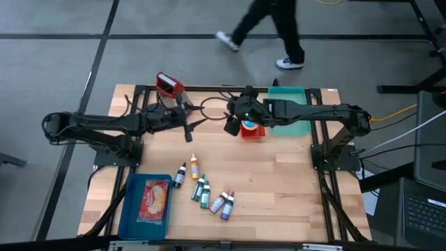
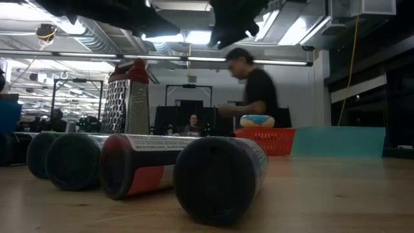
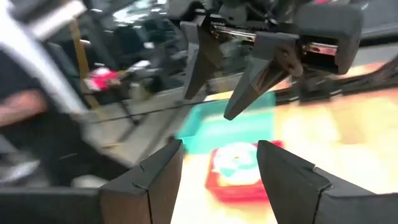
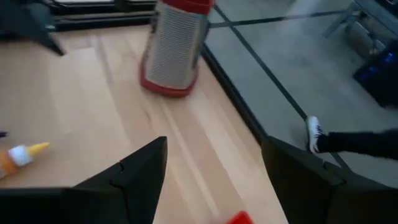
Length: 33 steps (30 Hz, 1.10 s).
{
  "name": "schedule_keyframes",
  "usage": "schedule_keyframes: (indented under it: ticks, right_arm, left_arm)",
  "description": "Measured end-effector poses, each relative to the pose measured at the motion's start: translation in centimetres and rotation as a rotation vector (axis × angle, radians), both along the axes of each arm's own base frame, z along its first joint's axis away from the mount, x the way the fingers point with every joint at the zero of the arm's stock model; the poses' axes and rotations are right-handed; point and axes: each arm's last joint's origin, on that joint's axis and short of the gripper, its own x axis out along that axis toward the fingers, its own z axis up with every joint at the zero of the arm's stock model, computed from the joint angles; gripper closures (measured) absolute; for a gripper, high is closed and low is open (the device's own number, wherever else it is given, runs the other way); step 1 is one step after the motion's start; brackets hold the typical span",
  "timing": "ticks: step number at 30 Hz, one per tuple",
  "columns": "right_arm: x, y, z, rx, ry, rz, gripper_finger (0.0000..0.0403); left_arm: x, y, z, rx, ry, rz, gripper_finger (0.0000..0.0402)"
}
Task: Pick & Place Food Item
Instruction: Put the violet food coloring bottle into the green bin
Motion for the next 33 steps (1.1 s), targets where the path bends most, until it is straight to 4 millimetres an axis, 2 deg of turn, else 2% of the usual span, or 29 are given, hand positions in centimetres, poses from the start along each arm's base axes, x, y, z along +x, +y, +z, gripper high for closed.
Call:
schedule_keyframes:
  ticks: [6, 11, 15, 19, 22, 30, 33]
  right_arm:
    - [0.1, 4.6, -0.3, 0.023, 0.009, 0.098, 0.0137]
    - [0.0, 8.1, -0.8, -0.010, 0.010, 0.119, 0.0137]
    - [0.1, 9.9, -2.3, -0.043, 0.062, 0.091, 0.0137]
    - [0.1, 10.5, -4.1, -0.063, 0.124, 0.018, 0.0137]
    - [0.6, 10.6, -5.5, -0.037, 0.141, -0.028, 0.0137]
    - [2.3, 11.6, -8.9, 0.206, 0.165, -0.004, 0.0137]
    - [2.5, 12.2, -9.2, 0.262, 0.148, -0.001, 0.0141]
  left_arm:
    - [-1.5, 1.1, -0.3, -0.173, 0.056, -0.118, 0.0199]
    - [-2.2, 0.2, -1.7, -0.276, 0.179, -0.149, 0.0199]
    - [-2.4, -1.1, -3.6, -0.369, 0.231, -0.164, 0.0199]
    - [-2.9, -2.3, -5.3, -0.388, 0.343, -0.086, 0.0199]
    - [-3.0, -3.0, -5.7, -0.383, 0.380, -0.046, 0.0199]
    - [-2.9, -4.7, -5.6, -0.355, 0.372, -0.077, 0.0199]
    - [-2.6, -5.1, -5.4, -0.347, 0.268, -0.117, 0.0199]
